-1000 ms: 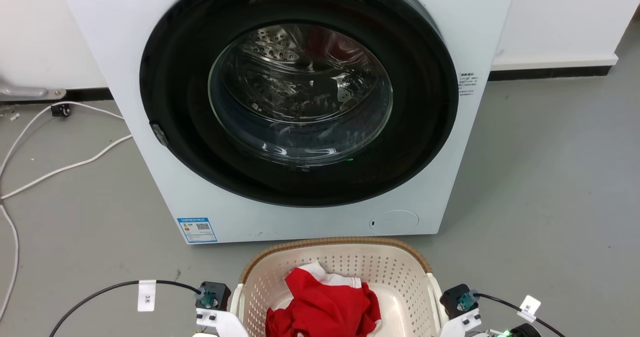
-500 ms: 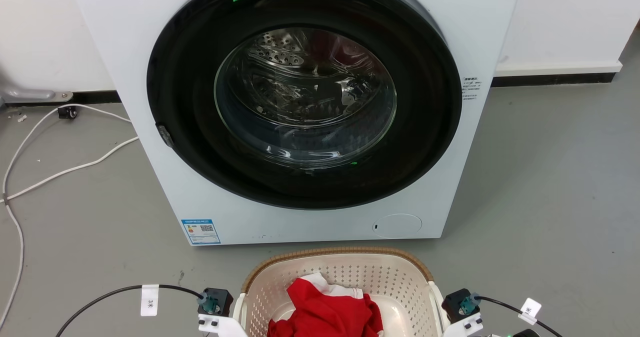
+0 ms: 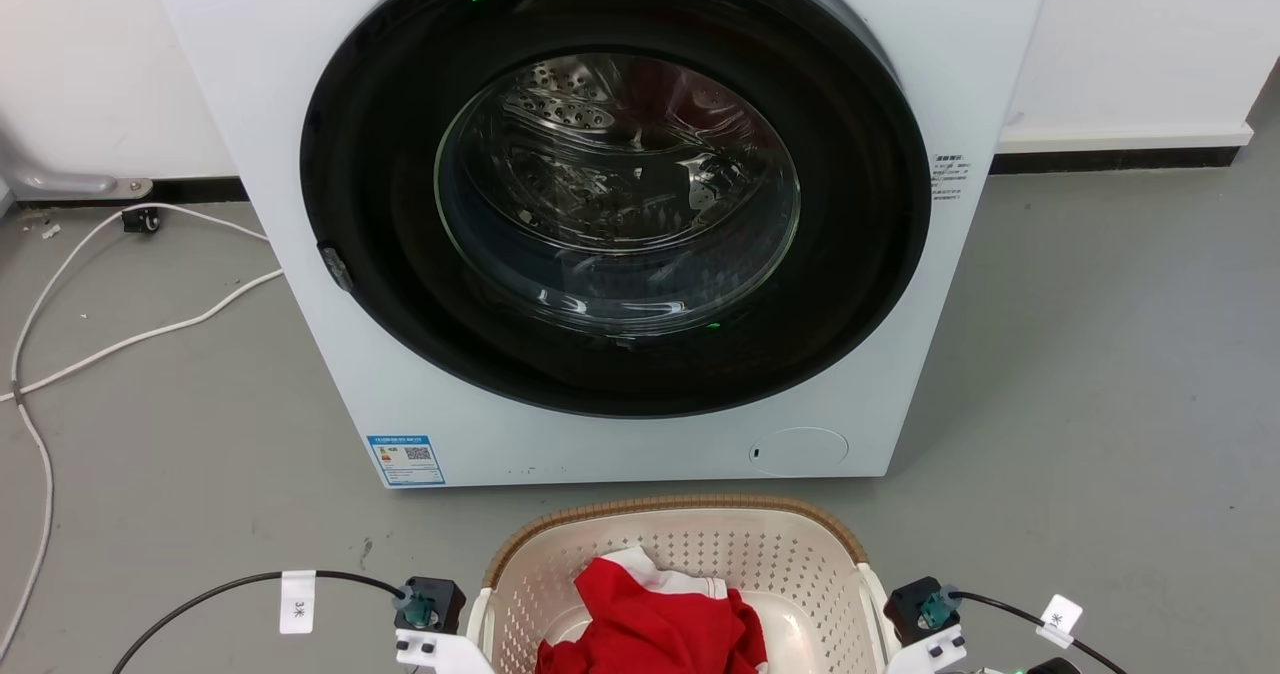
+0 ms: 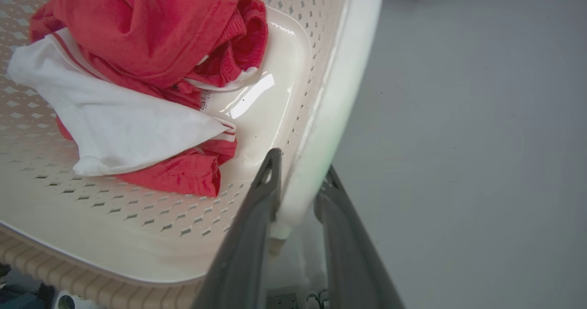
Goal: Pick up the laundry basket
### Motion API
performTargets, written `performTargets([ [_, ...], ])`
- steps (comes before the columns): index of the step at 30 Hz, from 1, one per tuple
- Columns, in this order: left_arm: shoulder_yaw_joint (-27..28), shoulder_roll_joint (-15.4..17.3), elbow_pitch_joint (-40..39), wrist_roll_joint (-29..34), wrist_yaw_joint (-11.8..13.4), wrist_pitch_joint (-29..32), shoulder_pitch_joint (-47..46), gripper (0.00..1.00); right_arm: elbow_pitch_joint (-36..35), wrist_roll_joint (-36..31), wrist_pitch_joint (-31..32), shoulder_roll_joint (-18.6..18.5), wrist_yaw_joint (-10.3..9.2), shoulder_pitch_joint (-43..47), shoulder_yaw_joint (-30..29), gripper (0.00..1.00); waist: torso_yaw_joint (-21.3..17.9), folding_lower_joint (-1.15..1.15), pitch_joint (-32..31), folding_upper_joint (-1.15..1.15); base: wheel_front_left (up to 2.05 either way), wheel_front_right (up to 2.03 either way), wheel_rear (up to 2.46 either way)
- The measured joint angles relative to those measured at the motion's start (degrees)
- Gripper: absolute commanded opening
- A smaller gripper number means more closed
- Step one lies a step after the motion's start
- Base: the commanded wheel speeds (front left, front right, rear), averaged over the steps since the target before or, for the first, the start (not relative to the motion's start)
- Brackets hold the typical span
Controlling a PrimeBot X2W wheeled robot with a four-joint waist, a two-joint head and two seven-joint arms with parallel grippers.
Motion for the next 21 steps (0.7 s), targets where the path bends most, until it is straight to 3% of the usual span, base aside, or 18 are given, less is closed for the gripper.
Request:
performTargets([
  [21,-1.3,0.2,0.0,-1.9,0.0,-0.1,0.0,0.0,0.0,-0.1,0.4,0.1,0.0,0.0,-0.3,0.0,0.1,0.0,0.1,0.0,0.0,0.0,0.0],
])
